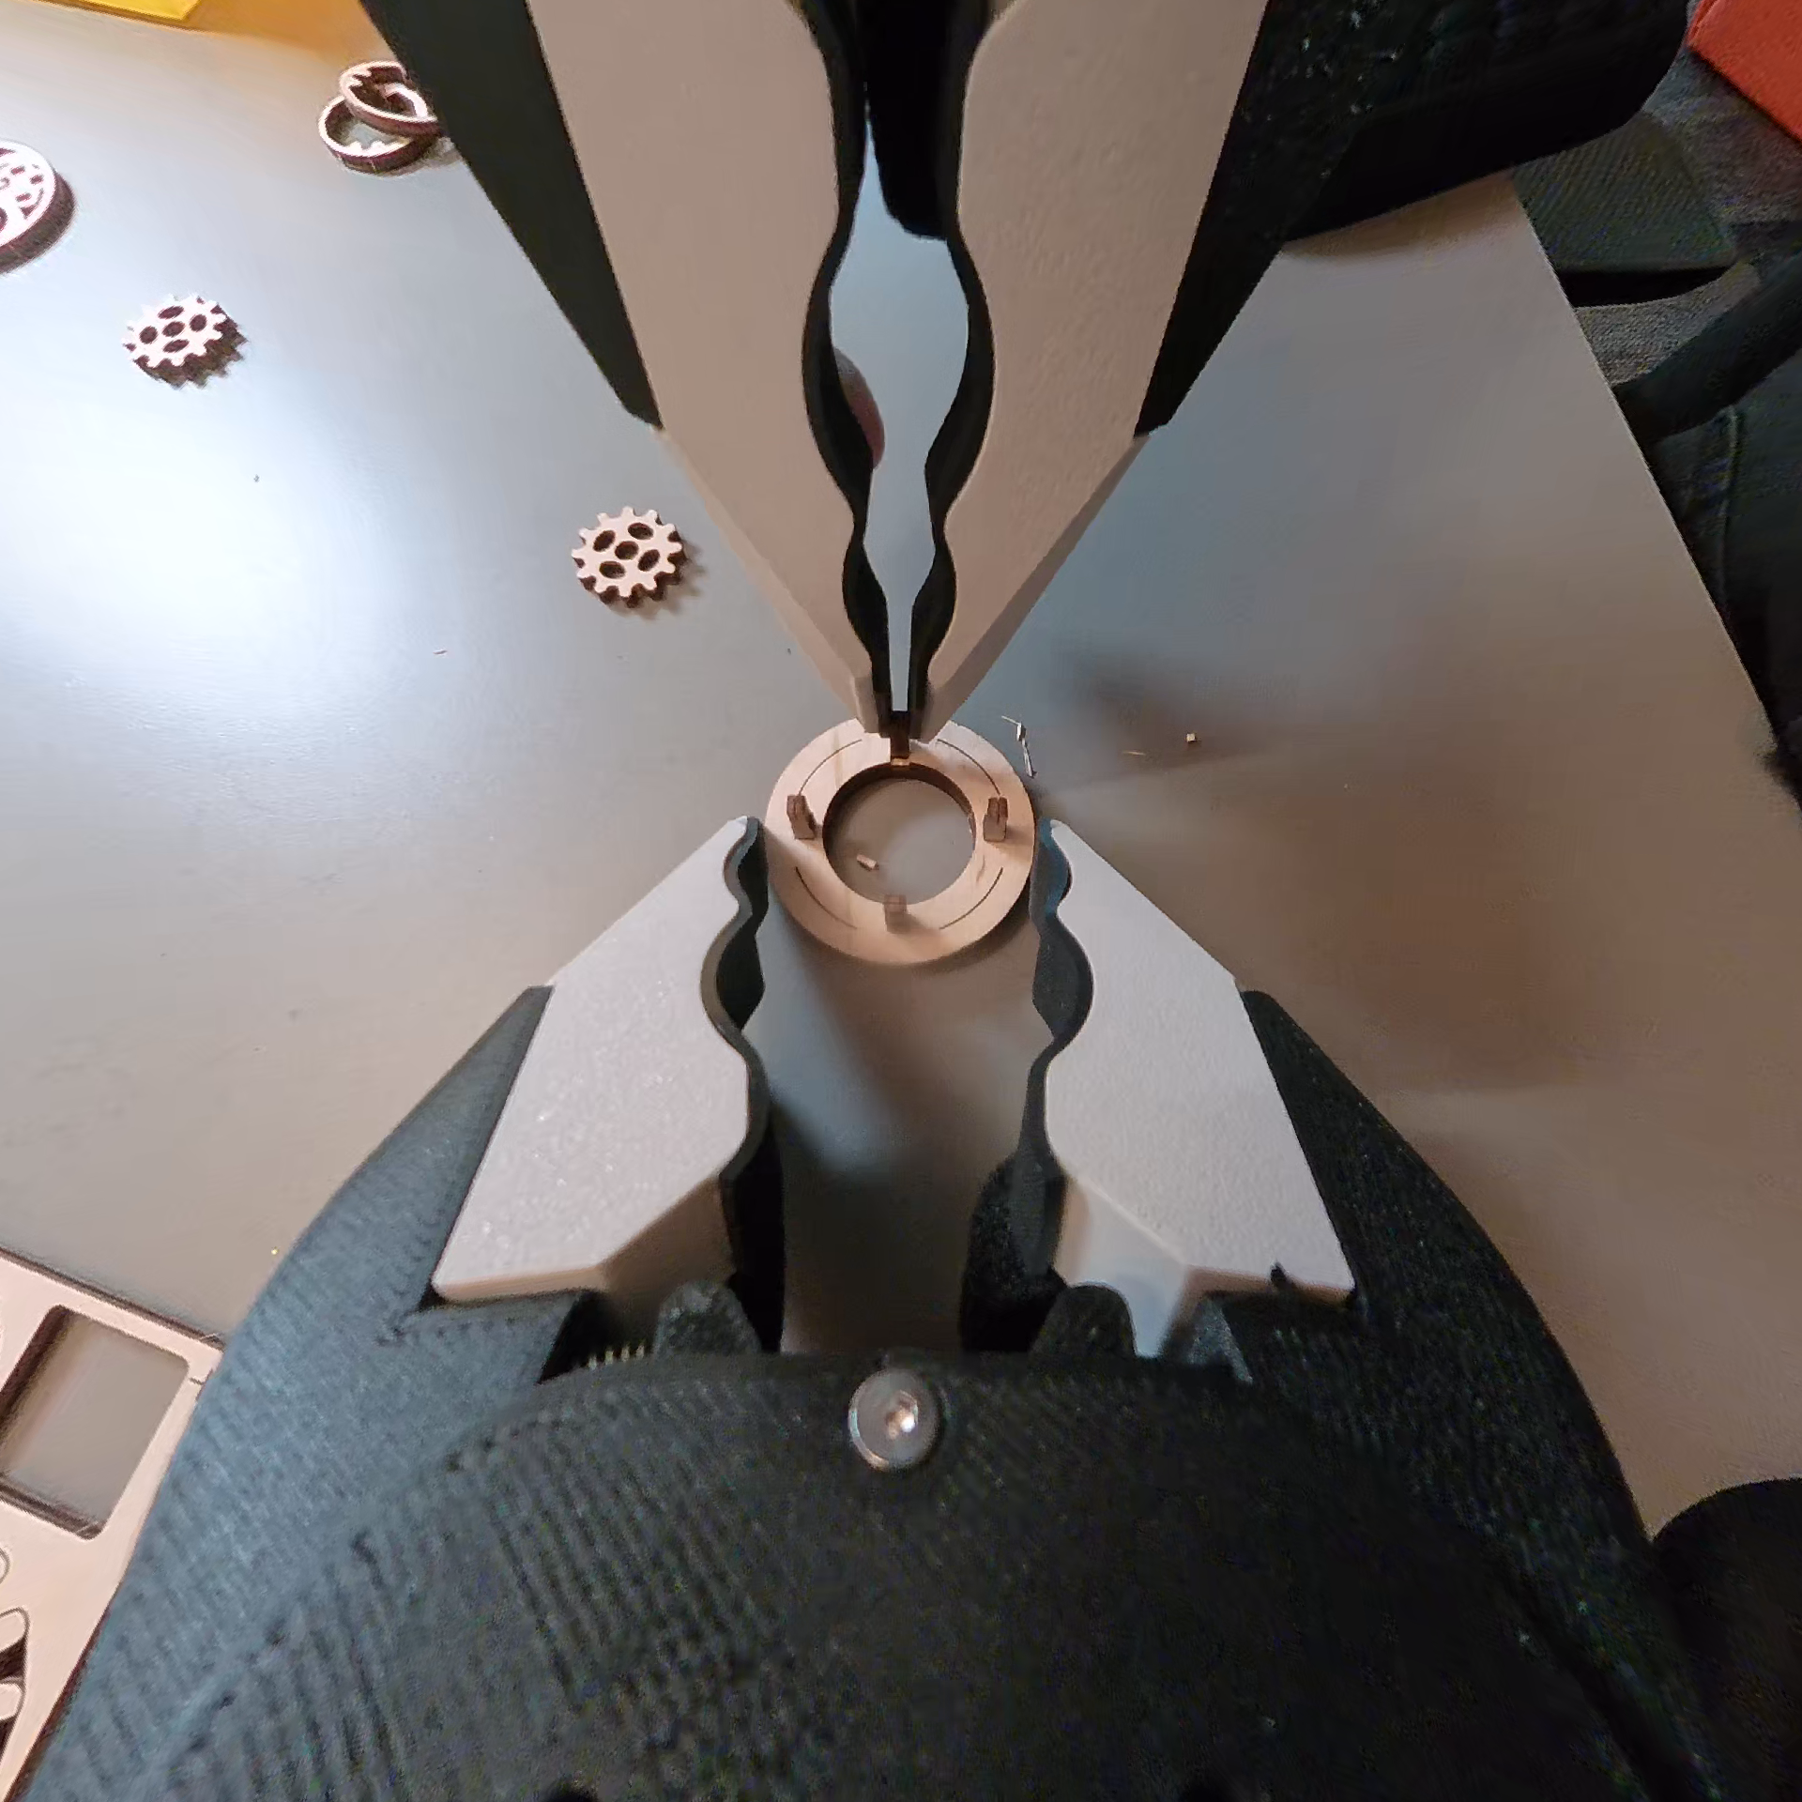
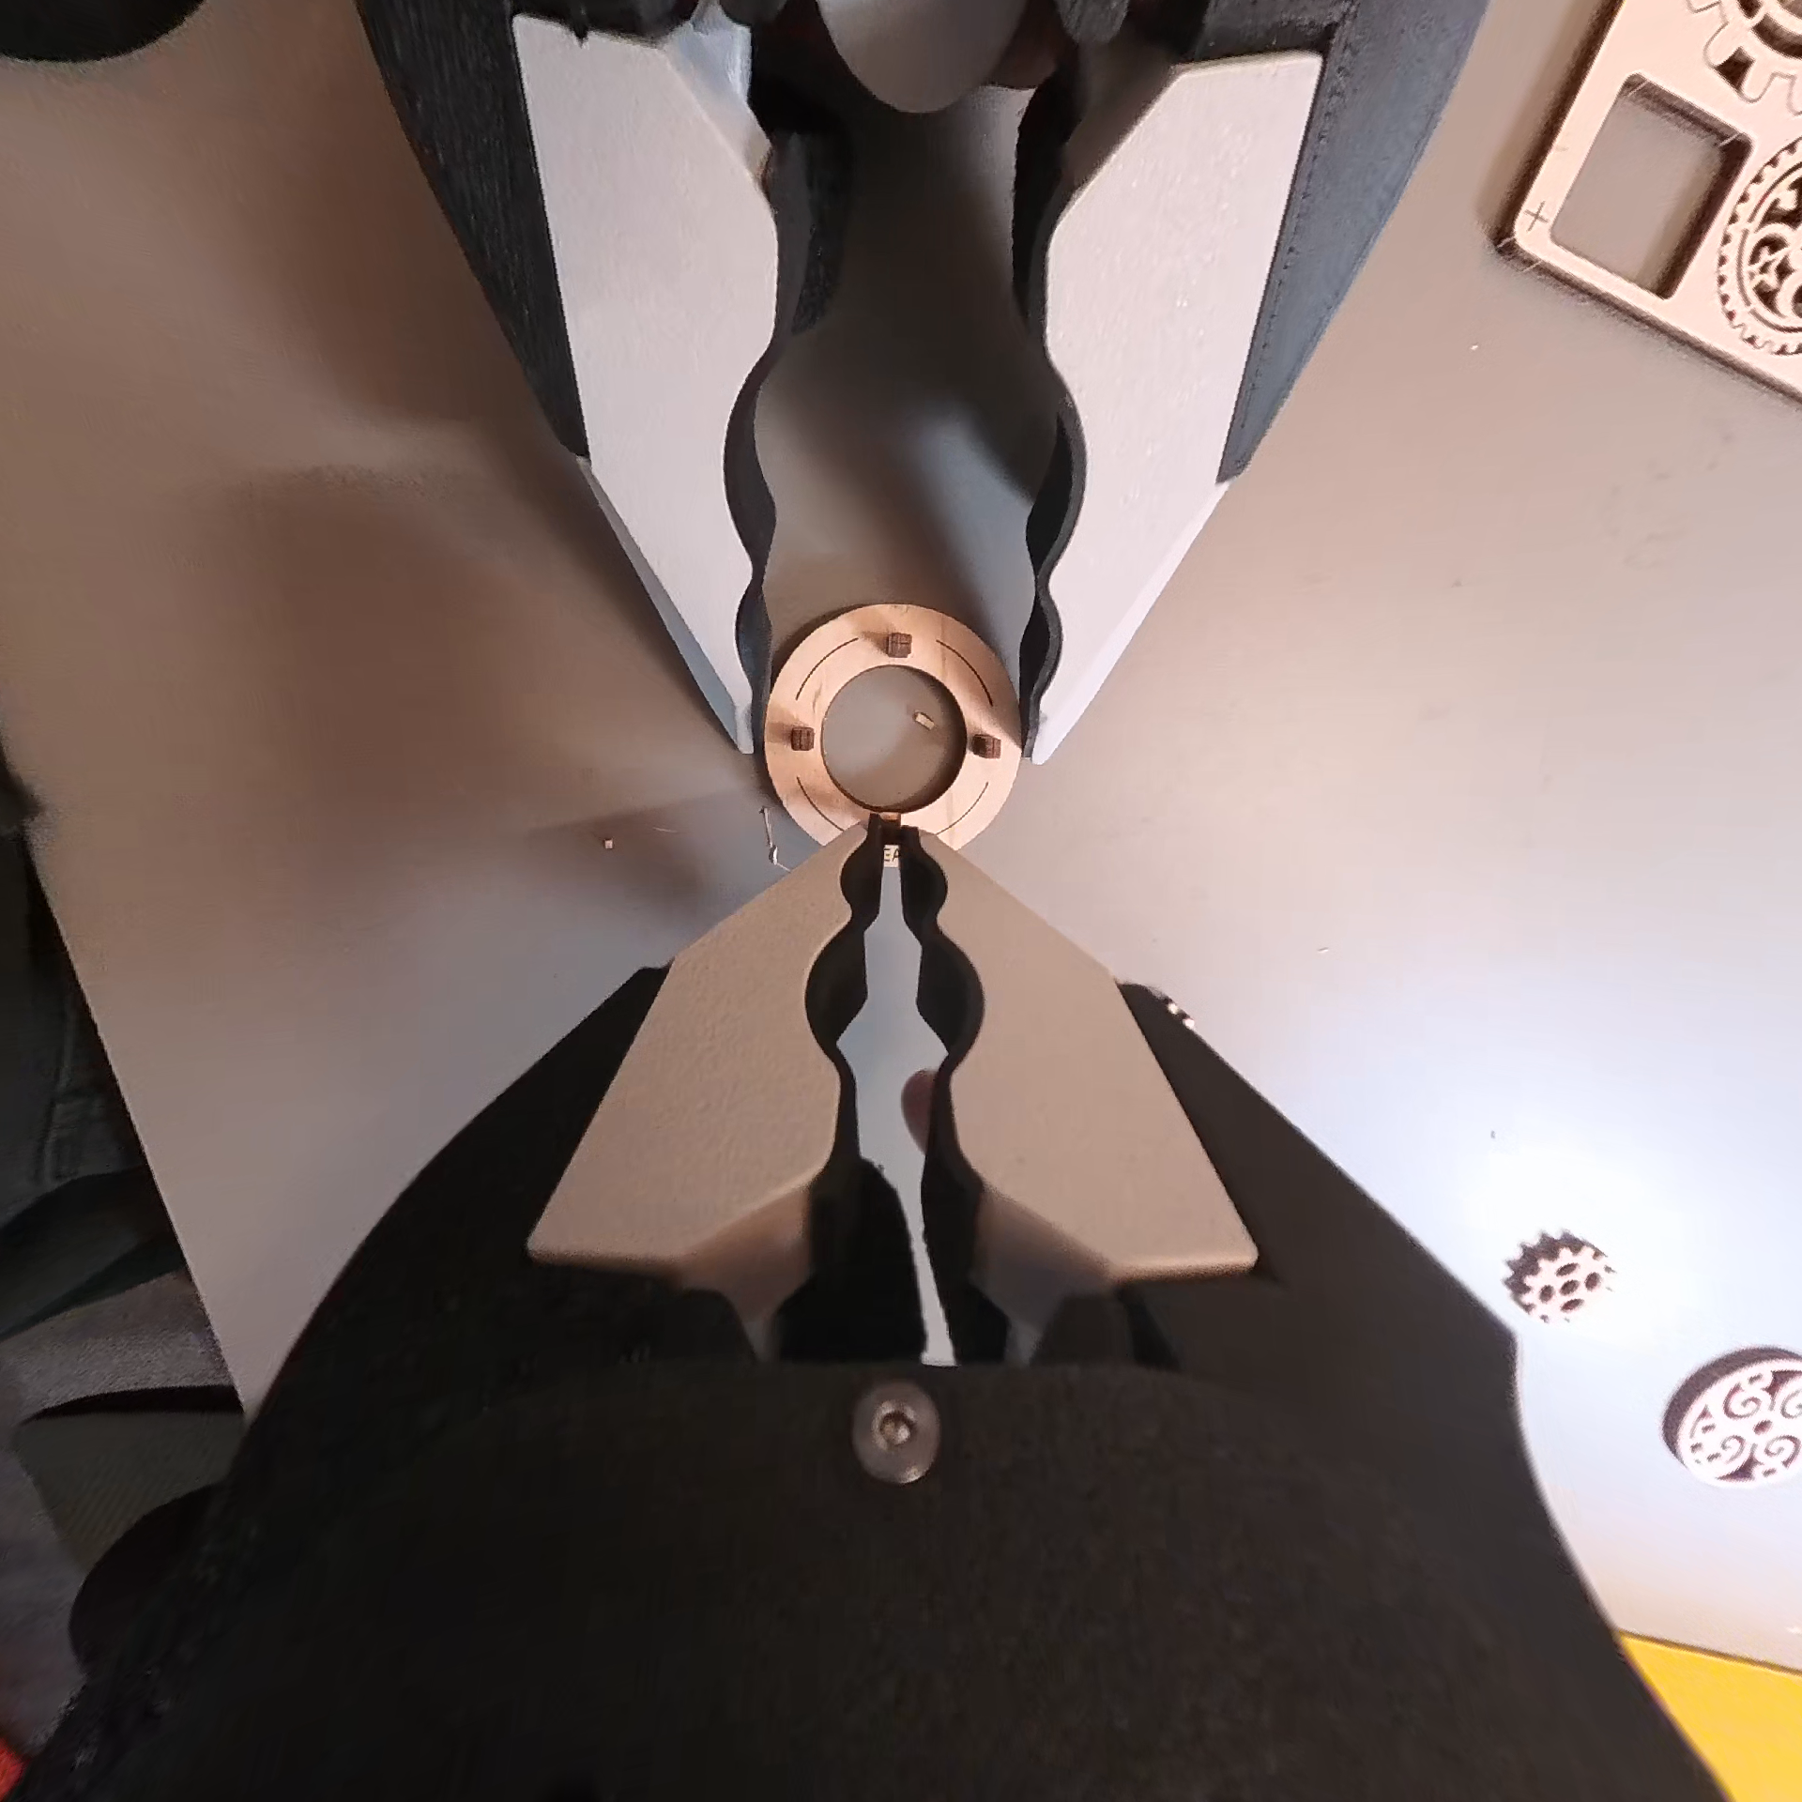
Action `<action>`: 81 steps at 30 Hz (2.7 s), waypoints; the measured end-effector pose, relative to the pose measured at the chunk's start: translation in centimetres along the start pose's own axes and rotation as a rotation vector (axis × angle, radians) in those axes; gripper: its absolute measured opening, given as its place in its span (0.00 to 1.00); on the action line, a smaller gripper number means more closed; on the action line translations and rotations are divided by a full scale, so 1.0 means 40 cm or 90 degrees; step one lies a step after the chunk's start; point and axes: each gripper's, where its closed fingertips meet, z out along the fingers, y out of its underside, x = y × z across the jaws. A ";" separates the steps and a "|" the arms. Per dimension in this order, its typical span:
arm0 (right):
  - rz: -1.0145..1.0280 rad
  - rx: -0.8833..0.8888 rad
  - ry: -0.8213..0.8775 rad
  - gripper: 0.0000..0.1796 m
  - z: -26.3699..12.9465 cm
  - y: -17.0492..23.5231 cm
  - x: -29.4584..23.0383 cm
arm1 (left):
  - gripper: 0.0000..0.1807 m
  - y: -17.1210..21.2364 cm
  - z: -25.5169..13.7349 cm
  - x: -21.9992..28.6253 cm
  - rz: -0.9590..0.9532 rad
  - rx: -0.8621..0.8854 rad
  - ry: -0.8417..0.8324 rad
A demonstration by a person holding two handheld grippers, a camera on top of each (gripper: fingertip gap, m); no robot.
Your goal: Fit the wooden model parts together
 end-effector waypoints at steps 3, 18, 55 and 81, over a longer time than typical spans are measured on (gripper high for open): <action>-0.015 -0.015 0.008 0.01 0.001 0.001 0.000 | 0.30 0.000 0.000 0.000 0.000 0.000 0.000; 0.120 0.318 0.153 0.10 -0.097 0.006 0.037 | 0.30 -0.019 -0.017 -0.003 0.004 0.037 0.003; 0.325 0.606 0.384 0.08 -0.256 0.236 0.224 | 0.29 -0.093 -0.084 -0.301 -0.114 0.056 -0.186; 0.191 0.567 0.356 0.14 -0.207 0.180 0.176 | 0.45 -0.051 -0.253 -0.214 -0.204 0.145 -0.164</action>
